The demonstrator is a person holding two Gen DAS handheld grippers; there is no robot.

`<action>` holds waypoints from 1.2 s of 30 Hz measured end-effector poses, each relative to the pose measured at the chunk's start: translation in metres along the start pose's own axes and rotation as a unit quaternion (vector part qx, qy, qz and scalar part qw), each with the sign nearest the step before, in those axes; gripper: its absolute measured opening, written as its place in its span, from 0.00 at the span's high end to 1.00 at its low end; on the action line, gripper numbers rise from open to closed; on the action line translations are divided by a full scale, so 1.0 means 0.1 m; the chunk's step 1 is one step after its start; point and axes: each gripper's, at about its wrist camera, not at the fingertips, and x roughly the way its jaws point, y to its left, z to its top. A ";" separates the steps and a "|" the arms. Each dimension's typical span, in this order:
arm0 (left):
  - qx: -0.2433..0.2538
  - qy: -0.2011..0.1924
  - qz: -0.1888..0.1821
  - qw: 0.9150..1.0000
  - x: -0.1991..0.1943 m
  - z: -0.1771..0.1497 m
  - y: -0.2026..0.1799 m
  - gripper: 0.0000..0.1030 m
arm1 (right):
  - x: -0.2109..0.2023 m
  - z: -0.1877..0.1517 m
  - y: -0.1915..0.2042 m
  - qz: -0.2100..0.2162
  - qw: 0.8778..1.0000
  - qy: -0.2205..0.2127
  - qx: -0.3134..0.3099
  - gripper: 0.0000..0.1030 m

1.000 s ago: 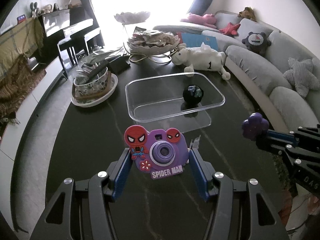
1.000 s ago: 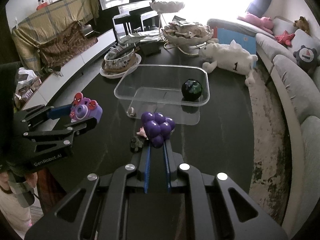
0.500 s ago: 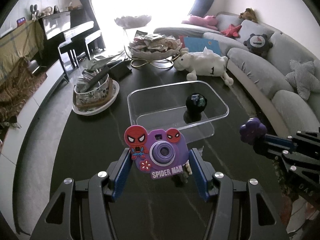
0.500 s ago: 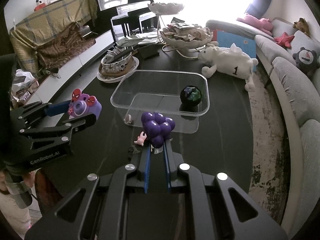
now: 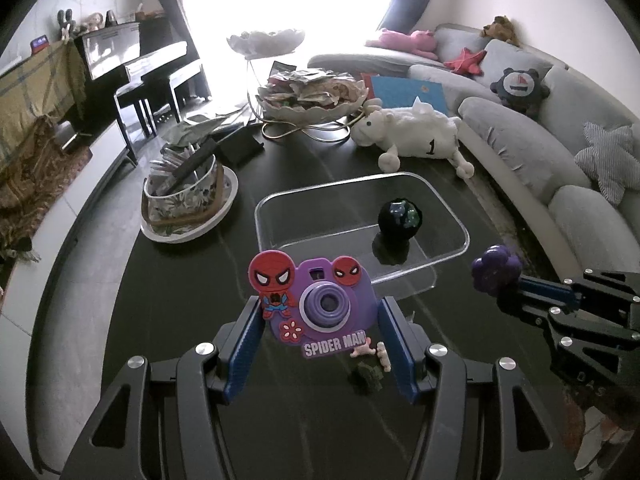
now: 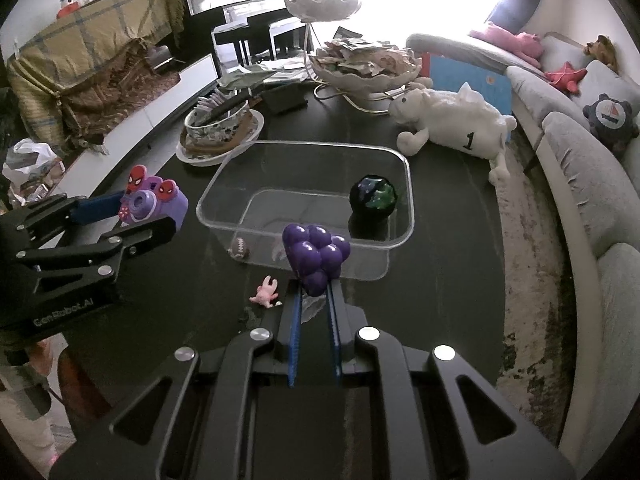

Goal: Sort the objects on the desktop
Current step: 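Carry Spider-Man toy with left tool toward the clear bin while right tool carries grapes, then open left tool to drop Spider-Man toy into bin while right tool drops grapes in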

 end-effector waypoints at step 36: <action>-0.006 0.025 0.005 1.000 0.67 0.53 0.16 0.47 | 0.60 0.52 0.01 -0.048 0.999 0.001 -0.020 0.90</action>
